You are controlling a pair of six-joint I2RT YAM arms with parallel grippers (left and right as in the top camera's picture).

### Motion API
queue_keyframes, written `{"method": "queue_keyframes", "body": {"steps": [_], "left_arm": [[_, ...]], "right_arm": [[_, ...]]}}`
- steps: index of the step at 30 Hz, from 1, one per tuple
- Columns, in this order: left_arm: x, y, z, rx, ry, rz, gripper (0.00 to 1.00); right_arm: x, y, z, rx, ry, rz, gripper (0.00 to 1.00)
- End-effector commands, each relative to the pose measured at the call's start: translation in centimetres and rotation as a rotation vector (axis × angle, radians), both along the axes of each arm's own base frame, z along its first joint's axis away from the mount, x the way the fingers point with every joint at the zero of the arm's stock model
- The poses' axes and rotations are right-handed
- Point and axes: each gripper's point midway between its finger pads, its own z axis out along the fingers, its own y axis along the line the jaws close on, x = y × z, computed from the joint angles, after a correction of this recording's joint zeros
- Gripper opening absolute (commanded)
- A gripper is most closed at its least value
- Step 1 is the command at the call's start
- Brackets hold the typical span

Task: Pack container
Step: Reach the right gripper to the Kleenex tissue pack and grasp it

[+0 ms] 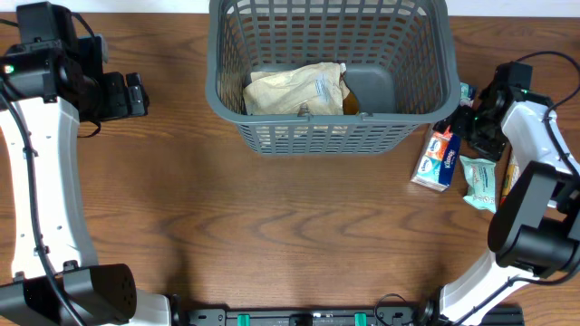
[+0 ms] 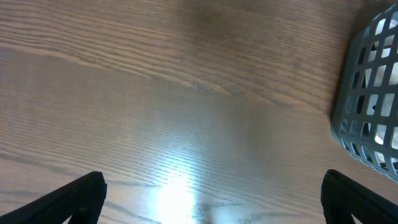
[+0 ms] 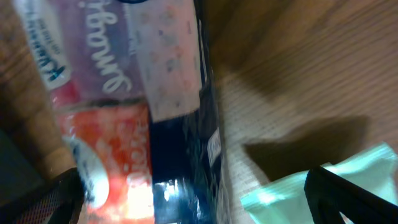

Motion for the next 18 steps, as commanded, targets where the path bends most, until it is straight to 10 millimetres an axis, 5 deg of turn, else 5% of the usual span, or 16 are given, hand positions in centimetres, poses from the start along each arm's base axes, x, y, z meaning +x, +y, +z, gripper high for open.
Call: {"method": "queue_keyframes", "body": {"steps": [1,9,18], "left_arm": [[-0.1,-0.1,-0.4,-0.012,0.011,0.007,0.99],[-0.1,-0.1,-0.4,-0.013,0.012,0.008,0.99],[-0.1,-0.1,-0.4,-0.013,0.012,0.008,0.99]], "right_arm": [[0.1,-0.4,-1.4,-0.019,0.033,-0.042,0.99],[-0.2,-0.1,-4.1,-0.003,0.090,-0.039,0.99],[-0.1,-0.1,-4.3,-0.004,0.085,-0.038,0.99]]}}
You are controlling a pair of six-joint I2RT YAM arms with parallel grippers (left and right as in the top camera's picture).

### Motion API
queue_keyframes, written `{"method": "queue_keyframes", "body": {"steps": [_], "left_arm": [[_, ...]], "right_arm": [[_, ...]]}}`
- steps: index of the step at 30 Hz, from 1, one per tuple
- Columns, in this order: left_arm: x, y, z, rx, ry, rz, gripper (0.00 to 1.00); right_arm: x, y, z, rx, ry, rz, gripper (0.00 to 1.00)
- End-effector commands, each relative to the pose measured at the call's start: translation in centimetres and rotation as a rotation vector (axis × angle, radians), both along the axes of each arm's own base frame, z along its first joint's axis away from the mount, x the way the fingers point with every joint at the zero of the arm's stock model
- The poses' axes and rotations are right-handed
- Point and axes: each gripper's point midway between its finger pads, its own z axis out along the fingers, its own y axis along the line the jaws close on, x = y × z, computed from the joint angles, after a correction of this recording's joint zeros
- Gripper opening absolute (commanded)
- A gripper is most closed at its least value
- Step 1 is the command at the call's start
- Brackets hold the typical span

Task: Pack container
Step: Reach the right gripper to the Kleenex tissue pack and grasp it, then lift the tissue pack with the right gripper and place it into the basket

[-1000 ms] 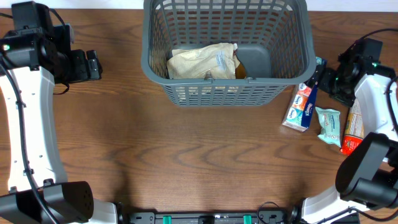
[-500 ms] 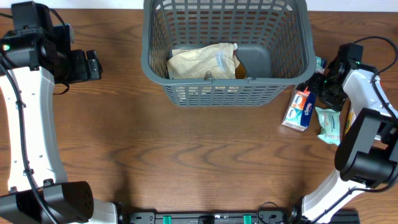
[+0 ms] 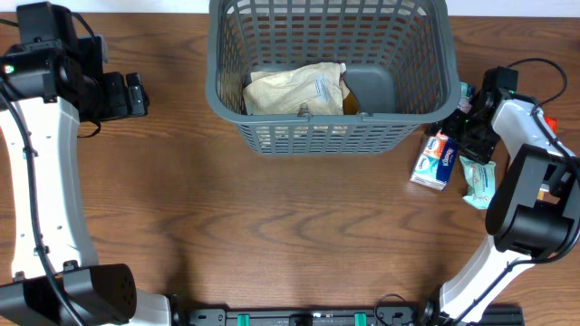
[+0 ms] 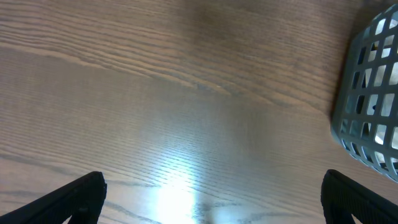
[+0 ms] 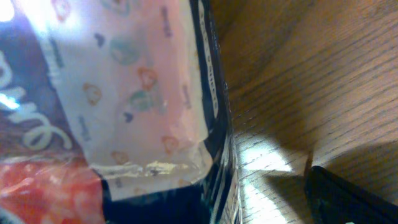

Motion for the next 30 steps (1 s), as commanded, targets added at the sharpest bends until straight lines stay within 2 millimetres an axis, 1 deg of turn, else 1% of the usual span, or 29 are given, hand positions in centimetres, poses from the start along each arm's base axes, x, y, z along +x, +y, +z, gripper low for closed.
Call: {"method": "queue_keyframes", "body": {"steps": [1,5,6,7,11,13,15,19,20,21,23,24,26,27,30], "left_arm": [[-0.1,-0.1,-0.4,-0.013,0.012,0.008,0.99],[-0.1,-0.1,-0.4,-0.013,0.012,0.008,0.99],[-0.1,-0.1,-0.4,-0.012,0.012,0.008,0.99],[-0.1,-0.1,-0.4,-0.012,0.012,0.007,0.99],[-0.1,-0.1,-0.4,-0.013,0.012,0.008,0.99],[-0.1,-0.1,-0.4,-0.013,0.012,0.008,0.99],[-0.1,-0.1,-0.4,-0.012,0.012,0.007,0.99],[-0.1,-0.1,-0.4,-0.012,0.012,0.007,0.99],[-0.1,-0.1,-0.4,-0.012,0.012,0.007,0.98],[-0.1,-0.1,-0.4,-0.012,0.012,0.007,0.99],[-0.1,-0.1,-0.4,-0.012,0.012,0.007,0.99],[-0.1,-0.1,-0.4,-0.012,0.012,0.007,0.99],[-0.1,-0.1,-0.4,-0.012,0.012,0.007,0.99],[-0.1,-0.1,-0.4,-0.012,0.012,0.007,0.99],[-0.1,-0.1,-0.4,-0.012,0.012,0.007,0.99]], "right_arm": [[-0.4,-0.6,-0.9,-0.035,0.037,-0.017,0.99],[-0.3,-0.6,-0.9,-0.037,0.034,-0.014,0.99],[-0.3,-0.6,-0.9,-0.037,0.034,-0.014,0.97],[-0.4,-0.6,-0.9,-0.037,0.034,-0.014,0.93],[-0.3,-0.6,-0.9,-0.036,0.034,-0.015,0.69],[-0.3,-0.6,-0.9,-0.036,0.034,-0.015,0.55],[-0.3,-0.6,-0.9,-0.037,0.033,-0.015,0.44],[-0.1,-0.6,-0.8,-0.036,0.023,-0.014,0.09],[0.0,-0.7,-0.7,-0.038,0.019,-0.015,0.03],[0.1,-0.7,-0.4,-0.039,0.011,-0.015,0.01],[0.6,-0.8,0.9,-0.046,-0.011,-0.014,0.01],[1.0,-1.0,1.9,-0.051,-0.029,-0.011,0.01],[2.0,-1.3,4.8,-0.070,-0.080,0.005,0.01],[2.4,-1.4,6.5,-0.081,-0.111,0.012,0.01],[3.8,-2.0,13.2,-0.136,-0.242,0.032,0.01]]}}
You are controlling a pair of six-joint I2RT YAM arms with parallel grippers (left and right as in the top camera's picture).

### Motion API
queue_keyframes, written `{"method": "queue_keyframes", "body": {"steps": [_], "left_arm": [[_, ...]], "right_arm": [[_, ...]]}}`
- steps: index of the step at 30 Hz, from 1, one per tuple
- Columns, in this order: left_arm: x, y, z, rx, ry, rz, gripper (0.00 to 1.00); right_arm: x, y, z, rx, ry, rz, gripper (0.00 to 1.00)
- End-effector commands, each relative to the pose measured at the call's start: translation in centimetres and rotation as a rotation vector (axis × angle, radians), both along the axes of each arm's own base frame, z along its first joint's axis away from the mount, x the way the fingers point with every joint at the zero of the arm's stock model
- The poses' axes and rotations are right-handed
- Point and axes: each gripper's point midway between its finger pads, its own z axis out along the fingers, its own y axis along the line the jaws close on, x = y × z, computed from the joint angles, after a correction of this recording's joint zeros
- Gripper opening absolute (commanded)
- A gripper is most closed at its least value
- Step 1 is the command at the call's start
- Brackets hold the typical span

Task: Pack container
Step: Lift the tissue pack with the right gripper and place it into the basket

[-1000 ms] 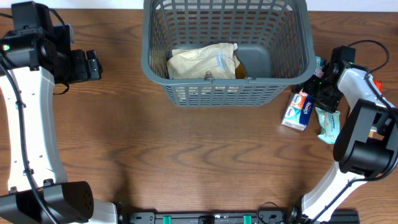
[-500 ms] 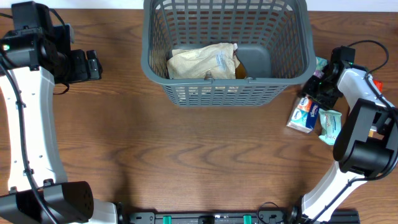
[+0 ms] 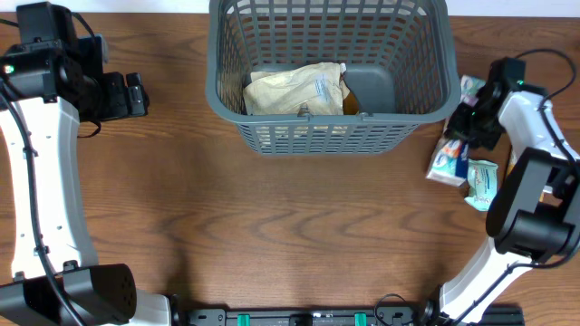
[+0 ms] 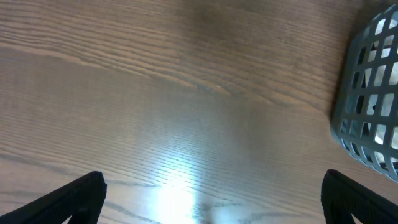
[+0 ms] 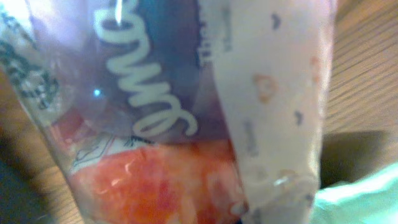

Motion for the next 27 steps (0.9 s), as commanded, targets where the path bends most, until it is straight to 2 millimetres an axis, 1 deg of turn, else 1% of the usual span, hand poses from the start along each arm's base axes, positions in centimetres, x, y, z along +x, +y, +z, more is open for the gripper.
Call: {"method": "queue_keyframes", "body": {"steps": [1,3,5,7,9,11,12,13,14,15,17,18,20,21,23,27], "left_arm": [[-0.1,0.0,-0.4,-0.012,0.012,0.008,0.99],[-0.1,0.0,-0.4,-0.012,0.012,0.008,0.99],[-0.1,0.0,-0.4,-0.012,0.012,0.008,0.99],[-0.1,0.0,-0.4,-0.012,0.012,0.008,0.98],[-0.1,0.0,-0.4,-0.012,0.012,0.008,0.98],[-0.1,0.0,-0.4,-0.012,0.012,0.008,0.99],[-0.1,0.0,-0.4,-0.012,0.012,0.008,0.98],[-0.1,0.0,-0.4,-0.012,0.012,0.008,0.99],[-0.1,0.0,-0.4,-0.012,0.012,0.008,0.99],[-0.1,0.0,-0.4,-0.012,0.012,0.008,0.99],[-0.1,0.0,-0.4,-0.012,0.012,0.007,0.99],[-0.1,0.0,-0.4,-0.012,0.012,0.007,0.99],[-0.1,0.0,-0.4,-0.011,0.012,0.007,0.99],[-0.1,0.0,-0.4,-0.010,0.012,0.004,0.99],[-0.1,0.0,-0.4,-0.010,0.012,0.004,0.99],[-0.1,0.0,-0.4,-0.010,0.012,0.004,0.99]], "right_arm": [[3.3,-1.4,11.7,-0.119,-0.276,0.029,0.01],[3.5,-1.7,16.7,-0.171,-0.382,0.020,0.01],[3.1,-2.1,20.8,-0.220,-0.469,0.006,0.01],[2.4,-2.2,24.4,-0.265,-0.548,-0.007,0.01],[1.8,-1.9,27.7,-0.298,-0.628,0.021,0.01],[1.6,-0.5,30.6,-0.331,-0.714,0.148,0.01],[1.5,1.2,32.0,-0.339,-0.767,0.272,0.01],[1.5,3.0,33.1,-0.340,-0.811,0.404,0.01],[1.2,5.5,34.1,-0.340,-0.861,0.569,0.01],[0.8,7.9,34.7,-0.338,-0.903,0.723,0.01],[-0.2,11.9,35.3,-0.327,-0.960,0.957,0.01],[-0.8,13.8,35.3,-0.322,-0.982,1.065,0.01],[-1.7,16.9,35.1,-0.311,-1.016,1.248,0.01],[-1.9,18.2,34.8,-0.312,-1.028,1.322,0.01],[-2.0,20.1,34.8,-0.327,-1.049,1.403,0.01],[-2.2,23.5,34.8,-0.385,-1.102,1.577,0.01]]}}
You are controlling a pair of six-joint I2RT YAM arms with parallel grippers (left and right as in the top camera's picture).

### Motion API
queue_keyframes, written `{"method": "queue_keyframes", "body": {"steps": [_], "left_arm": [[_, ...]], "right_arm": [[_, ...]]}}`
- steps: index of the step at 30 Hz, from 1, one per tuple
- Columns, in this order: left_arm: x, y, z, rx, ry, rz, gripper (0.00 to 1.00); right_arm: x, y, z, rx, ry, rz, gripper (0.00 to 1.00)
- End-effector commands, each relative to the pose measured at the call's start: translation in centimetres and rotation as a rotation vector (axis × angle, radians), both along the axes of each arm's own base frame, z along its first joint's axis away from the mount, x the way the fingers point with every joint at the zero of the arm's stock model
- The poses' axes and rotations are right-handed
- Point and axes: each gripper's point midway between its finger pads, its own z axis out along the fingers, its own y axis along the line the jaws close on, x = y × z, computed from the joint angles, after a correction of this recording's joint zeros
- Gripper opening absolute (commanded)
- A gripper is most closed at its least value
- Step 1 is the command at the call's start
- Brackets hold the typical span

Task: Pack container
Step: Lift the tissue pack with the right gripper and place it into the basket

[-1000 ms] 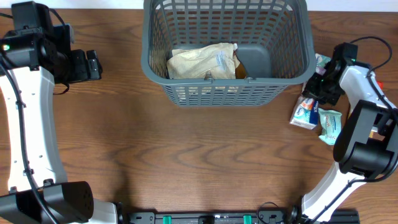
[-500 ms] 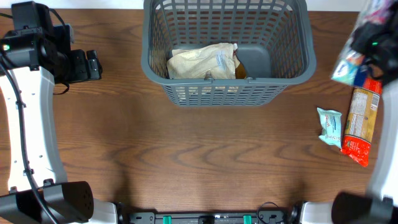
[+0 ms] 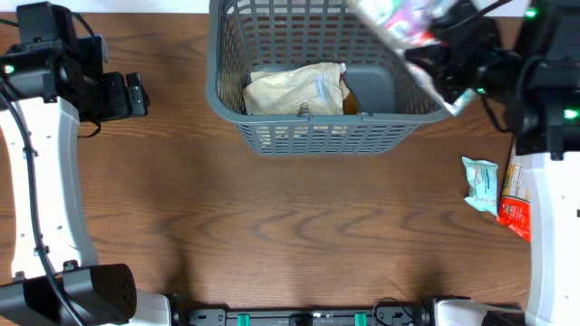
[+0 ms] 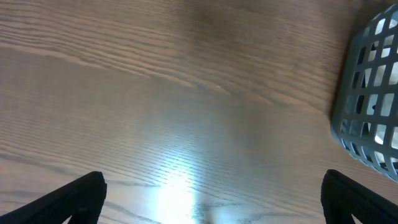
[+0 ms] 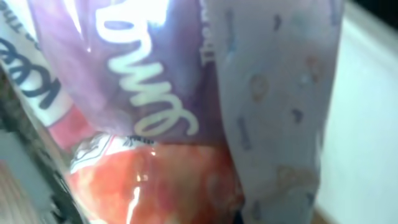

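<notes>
The grey plastic basket (image 3: 272,109) stands at the back middle of the table, with a crumpled cream bag (image 3: 294,89) inside. My right gripper (image 3: 453,45) is high over the basket's right rim, shut on a purple, pink and red snack packet (image 3: 399,27). That packet (image 5: 186,106) fills the right wrist view and hides the fingers. My left gripper (image 4: 211,202) is open over bare wood at the far left, and the basket's corner (image 4: 370,106) shows at the right edge of its view.
A mint-green packet (image 3: 480,183) and a red packet (image 3: 515,201) lie on the wood at the right edge. The left arm's dark wrist (image 3: 109,95) hangs left of the basket.
My right gripper has risen from the table at the basket's right side and now holds the snack packet above the basket's right rim. The left arm has not moved.
The snack packet lay on the table right of the basket with my right gripper at it. The gripper closed in, then had the packet turned and held near the basket's right side. Now the packet hangs over the basket's rim.
</notes>
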Motion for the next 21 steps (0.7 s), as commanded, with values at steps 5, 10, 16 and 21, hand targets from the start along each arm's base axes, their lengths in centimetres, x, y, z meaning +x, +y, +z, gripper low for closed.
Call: {"method": "queue_keyframes", "body": {"steps": [5,10,16,21], "left_arm": [[-0.1,0.0,-0.4,-0.010,0.012,0.004,0.99],[-0.1,0.0,-0.4,-0.010,0.012,0.005,0.99],[-0.1,0.0,-0.4,-0.010,0.012,0.005,0.99],[-0.1,0.0,-0.4,-0.010,0.013,0.005,0.99]], "right_arm": [[0.1,5.3,-1.2,-0.189,-0.163,0.312,0.01],[2.4,5.6,-7.4,-0.198,0.018,0.322,0.01],[3.9,5.6,-16.8,-0.195,0.300,0.342,0.01],[4.0,5.6,-22.5,-0.184,0.473,0.345,0.06]]}}
